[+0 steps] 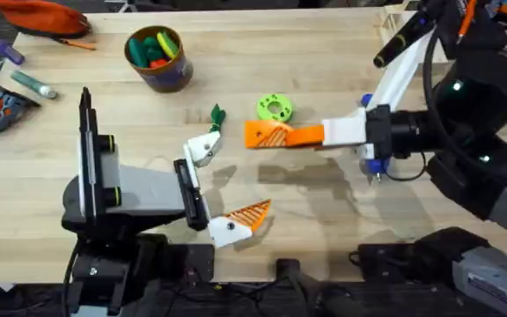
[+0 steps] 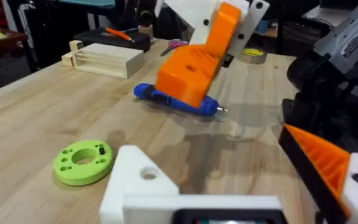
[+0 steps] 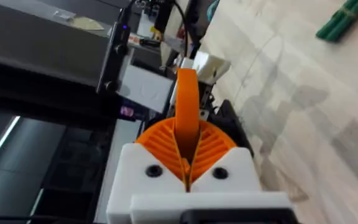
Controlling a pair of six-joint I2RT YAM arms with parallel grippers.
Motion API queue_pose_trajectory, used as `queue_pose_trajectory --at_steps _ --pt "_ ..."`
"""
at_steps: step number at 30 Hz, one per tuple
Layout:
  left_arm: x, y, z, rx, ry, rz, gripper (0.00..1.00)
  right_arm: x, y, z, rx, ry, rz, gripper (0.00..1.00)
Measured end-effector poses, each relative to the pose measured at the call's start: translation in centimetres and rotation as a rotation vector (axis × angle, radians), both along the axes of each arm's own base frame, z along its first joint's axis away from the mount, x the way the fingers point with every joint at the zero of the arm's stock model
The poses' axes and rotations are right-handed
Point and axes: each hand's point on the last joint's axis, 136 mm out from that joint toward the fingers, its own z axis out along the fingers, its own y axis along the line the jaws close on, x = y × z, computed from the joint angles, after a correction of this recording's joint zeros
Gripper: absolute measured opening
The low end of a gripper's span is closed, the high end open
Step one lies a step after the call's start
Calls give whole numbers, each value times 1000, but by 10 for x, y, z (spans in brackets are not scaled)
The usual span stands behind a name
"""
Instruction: Pick up the gripper from the table and insert it into the empty holder that is missing its gripper. Then pick up a screw, insert it into the mounting hole, and use the screwdriver to tighten it. Finally, clean up the table by picking up the vegetable and placing it into the bucket.
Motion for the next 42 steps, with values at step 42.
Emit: queue_pose_trajectory --at_steps 42 --pt "0 0 0 0 0 0 985 -4 13 -32 22 133 145 14"
